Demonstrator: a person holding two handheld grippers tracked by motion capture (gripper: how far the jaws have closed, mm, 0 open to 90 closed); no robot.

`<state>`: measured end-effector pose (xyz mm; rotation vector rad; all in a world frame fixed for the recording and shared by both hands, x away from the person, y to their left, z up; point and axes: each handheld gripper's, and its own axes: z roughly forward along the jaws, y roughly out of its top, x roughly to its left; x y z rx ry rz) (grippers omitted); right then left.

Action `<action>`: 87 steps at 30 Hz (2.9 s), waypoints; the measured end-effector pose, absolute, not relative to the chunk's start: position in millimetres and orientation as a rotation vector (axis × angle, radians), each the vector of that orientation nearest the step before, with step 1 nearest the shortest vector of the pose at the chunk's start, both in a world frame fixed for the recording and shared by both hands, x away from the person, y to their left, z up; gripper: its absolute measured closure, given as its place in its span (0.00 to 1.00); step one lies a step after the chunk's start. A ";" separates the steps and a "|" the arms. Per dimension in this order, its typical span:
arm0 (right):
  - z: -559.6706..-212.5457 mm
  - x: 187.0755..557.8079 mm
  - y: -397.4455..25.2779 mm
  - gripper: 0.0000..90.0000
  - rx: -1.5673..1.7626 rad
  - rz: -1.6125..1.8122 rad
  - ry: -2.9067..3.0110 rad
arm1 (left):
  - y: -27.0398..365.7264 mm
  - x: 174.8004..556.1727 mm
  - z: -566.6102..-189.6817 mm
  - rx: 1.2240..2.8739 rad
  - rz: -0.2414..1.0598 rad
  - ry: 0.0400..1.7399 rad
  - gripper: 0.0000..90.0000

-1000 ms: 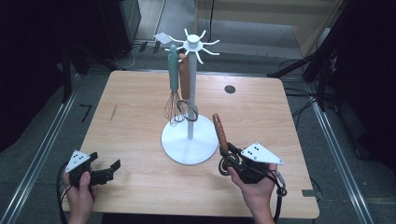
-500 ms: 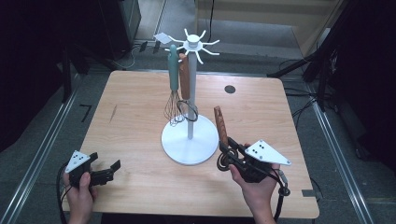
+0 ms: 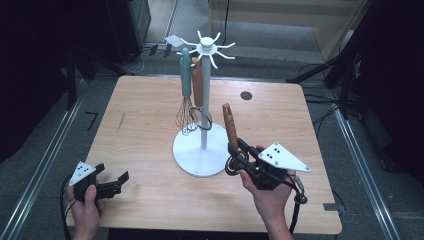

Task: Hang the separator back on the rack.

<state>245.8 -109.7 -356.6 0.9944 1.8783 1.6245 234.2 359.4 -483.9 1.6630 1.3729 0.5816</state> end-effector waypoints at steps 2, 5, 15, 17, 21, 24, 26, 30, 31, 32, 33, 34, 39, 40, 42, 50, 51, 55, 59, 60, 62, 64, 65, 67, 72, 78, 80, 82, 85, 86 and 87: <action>-353.8 246.4 -108.4 0.79 0.991 1.633 1.875 | 359.6 234.2 -483.8 1.665 0.580 1.372 0.00; -351.0 246.6 -107.0 0.79 0.978 1.640 1.866 | 359.3 234.4 -483.8 1.667 0.582 1.372 0.00; -344.8 247.6 -101.1 0.79 0.961 1.665 1.854 | 359.5 234.5 -483.7 1.665 0.577 1.374 0.00; -342.9 248.2 -99.9 0.79 0.952 1.667 1.852 | 359.5 234.5 -483.8 1.666 0.578 1.374 0.00; -338.6 248.4 -98.5 0.79 0.939 1.679 1.848 | 359.4 234.4 -483.8 1.666 0.580 1.373 0.00; -336.1 247.9 -97.1 0.79 0.932 1.682 1.844 | 359.2 234.3 -483.9 1.665 0.582 1.371 0.00; -334.4 248.1 -96.8 0.79 0.926 1.681 1.844 | 359.0 234.3 -483.9 1.665 0.581 1.372 0.00; -331.3 248.9 -95.1 0.79 0.920 1.686 1.843 | 359.0 234.4 -483.8 1.668 0.580 1.373 0.00; -330.7 249.2 -94.8 0.79 0.915 1.687 1.844 | 358.9 234.5 -483.8 1.667 0.580 1.373 0.00; -329.7 249.3 -94.1 0.79 0.913 1.688 1.843 | 358.9 234.5 -483.8 1.667 0.580 1.372 0.00; -328.9 249.3 -93.6 0.79 0.909 1.689 1.841 | 359.0 234.4 -483.8 1.668 0.578 1.372 0.00; -328.4 249.3 -93.1 0.79 0.909 1.694 1.841 | 359.3 234.4 -483.7 1.669 0.578 1.373 0.00; -325.1 248.9 -91.6 0.79 0.906 1.704 1.836 | 359.4 234.4 -483.7 1.669 0.579 1.372 0.00; -324.5 249.0 -91.3 0.79 0.902 1.708 1.835 | 359.3 234.4 -483.7 1.668 0.579 1.373 0.00; -322.9 249.2 -91.1 0.79 0.902 1.709 1.832 | 359.4 234.4 -483.7 1.669 0.579 1.374 0.00; -317.6 251.7 -89.4 0.79 0.893 1.721 1.815 | 359.6 234.6 -483.8 1.665 0.577 1.374 0.00; -317.2 252.1 -88.9 0.79 0.895 1.723 1.816 | 359.6 234.6 -483.8 1.665 0.577 1.374 0.00; -313.6 253.1 -87.2 0.79 0.887 1.731 1.806 | 359.5 234.5 -483.8 1.665 0.578 1.373 0.00; -308.3 253.2 -86.1 0.79 0.876 1.736 1.795 | 359.6 234.6 -483.8 1.665 0.577 1.374 0.00; -307.4 252.9 -85.6 0.79 0.879 1.738 1.798 | 359.6 234.5 -483.8 1.665 0.577 1.373 0.00; -305.4 253.9 -85.8 0.79 0.868 1.738 1.789 | 359.6 234.5 -483.8 1.665 0.578 1.373 0.00; -303.6 254.2 -85.2 0.79 0.871 1.740 1.786 | 359.7 234.6 -483.8 1.665 0.577 1.373 0.00; -303.1 254.3 -85.0 0.79 0.873 1.747 1.788 | 359.7 234.5 -483.8 1.665 0.577 1.373 0.00; -301.9 254.8 -85.1 0.79 0.868 1.743 1.780 | 359.6 234.5 -483.8 1.665 0.577 1.373 0.00; -298.8 255.0 -85.2 0.79 0.866 1.748 1.767 | 359.7 234.4 -483.8 1.663 0.577 1.374 0.00; -295.6 255.0 -86.4 0.79 0.868 1.750 1.751 | 359.6 234.6 -483.8 1.661 0.575 1.375 0.00; -294.7 255.2 -86.7 0.79 0.872 1.753 1.747 | 359.8 234.6 -483.8 1.665 0.575 1.374 0.00; -293.2 255.4 -87.8 0.79 0.871 1.753 1.736 | 359.7 234.6 -483.8 1.664 0.576 1.374 0.00; -290.8 255.7 -89.2 0.79 0.866 1.757 1.723 | 359.7 234.6 -483.8 1.664 0.576 1.373 0.00; -289.8 255.4 -89.2 0.79 0.871 1.756 1.723 | 359.7 234.6 -483.8 1.666 0.576 1.373 0.00; -288.9 255.5 -89.1 0.79 0.867 1.756 1.721 | 359.7 234.6 -483.8 1.666 0.576 1.374 0.00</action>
